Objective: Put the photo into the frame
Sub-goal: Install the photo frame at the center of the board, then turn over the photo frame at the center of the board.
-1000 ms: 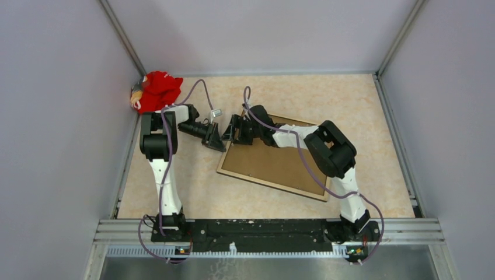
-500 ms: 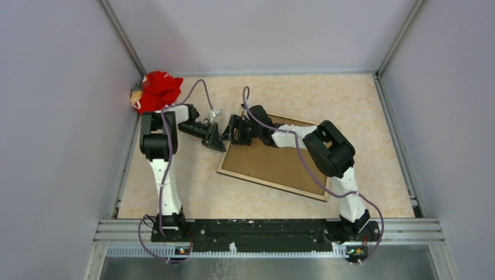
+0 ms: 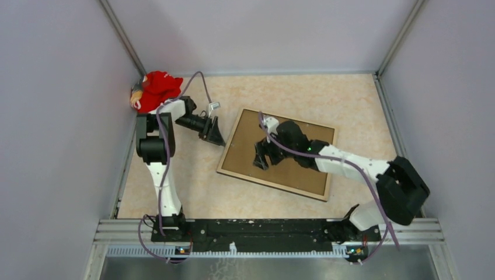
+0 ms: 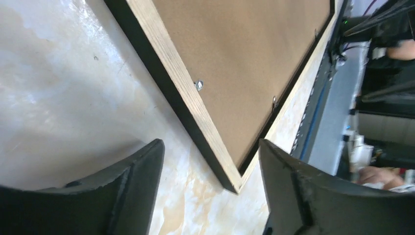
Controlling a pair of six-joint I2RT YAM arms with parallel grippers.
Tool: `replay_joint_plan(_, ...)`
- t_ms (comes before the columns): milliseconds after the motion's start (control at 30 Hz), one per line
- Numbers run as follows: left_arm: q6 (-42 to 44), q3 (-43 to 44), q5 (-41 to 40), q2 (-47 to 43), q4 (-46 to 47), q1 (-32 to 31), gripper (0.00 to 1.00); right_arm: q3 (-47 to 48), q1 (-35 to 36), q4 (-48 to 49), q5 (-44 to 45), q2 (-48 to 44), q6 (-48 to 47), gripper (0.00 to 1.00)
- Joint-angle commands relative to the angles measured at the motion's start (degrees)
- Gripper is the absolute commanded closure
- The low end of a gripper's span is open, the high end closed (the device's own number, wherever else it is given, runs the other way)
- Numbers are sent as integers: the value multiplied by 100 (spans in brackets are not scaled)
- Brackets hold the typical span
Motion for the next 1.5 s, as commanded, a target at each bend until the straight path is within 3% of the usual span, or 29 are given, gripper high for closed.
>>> replay_joint_plan(0,292,174,-82,-798,-170,193,4,-953,510,-546,376,-783,-1122,28)
replay_joint_plan(167,513,25,-259,-1320,-433,229,1,-1193,1044,-668,938,-974,-1374,30)
replay_joint_plan(367,508,-251,-457,-1983,-438,331,1,-946,1350,-849,1294,-475,-1480,32)
replay_joint_plan(467,591,-279,-436,-2196,-560,383,1,-859,1404,-877,1562,-162,-1511,38)
replay_joint_plan(667,918,-586,-411,-2740,-550,458,1,-582,1560,-915,1973,319,-1694,57)
replay_joint_plan(867,1399,-988,-227,-3430,-246,552,1,-183,1653,-1091,2232,604,-1876,90)
replay_joint_plan(967,1976,-1364,-100,-3785,-185,561,1,38,1644,-1150,2338,599,-1904,100)
replay_joint_plan(1200,4230,-2744,-340,-4906,315,550,1,1051,1649,-1460,2075,108,-1873,100)
replay_joint_plan(1467,6486,-3951,-772,-6984,960,293,1,2058,1641,-1960,1373,53,-1589,100)
